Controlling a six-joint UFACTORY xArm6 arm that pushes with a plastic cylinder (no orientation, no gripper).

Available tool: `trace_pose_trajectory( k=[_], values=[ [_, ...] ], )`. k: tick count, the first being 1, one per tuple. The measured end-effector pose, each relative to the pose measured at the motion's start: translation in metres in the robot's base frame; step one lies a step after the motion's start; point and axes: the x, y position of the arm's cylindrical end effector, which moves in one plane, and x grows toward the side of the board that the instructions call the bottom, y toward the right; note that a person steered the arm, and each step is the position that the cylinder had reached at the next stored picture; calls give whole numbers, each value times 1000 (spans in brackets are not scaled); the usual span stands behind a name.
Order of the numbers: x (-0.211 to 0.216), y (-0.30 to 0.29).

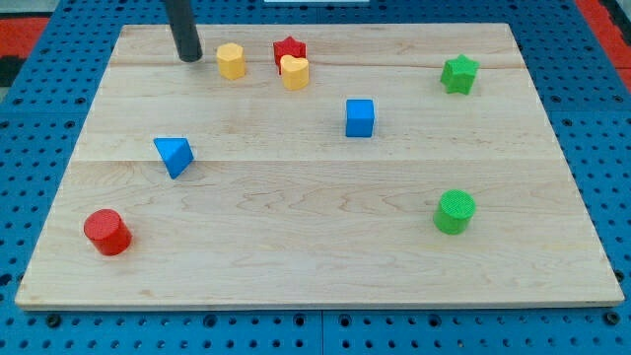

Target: Slide the red circle left a bit

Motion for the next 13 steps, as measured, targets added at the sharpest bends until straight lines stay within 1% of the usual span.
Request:
trace_pose_trajectory(
  k=[1, 2, 3, 4, 5, 7, 8, 9, 10, 11, 13],
  values=[
    [0, 49],
    [0, 76],
    [0, 16],
    [0, -5],
    [16, -8],
    [80, 44],
    [123, 48],
    [180, 77],
    [235, 77],
    [276, 75],
    [284, 75]
  ],
)
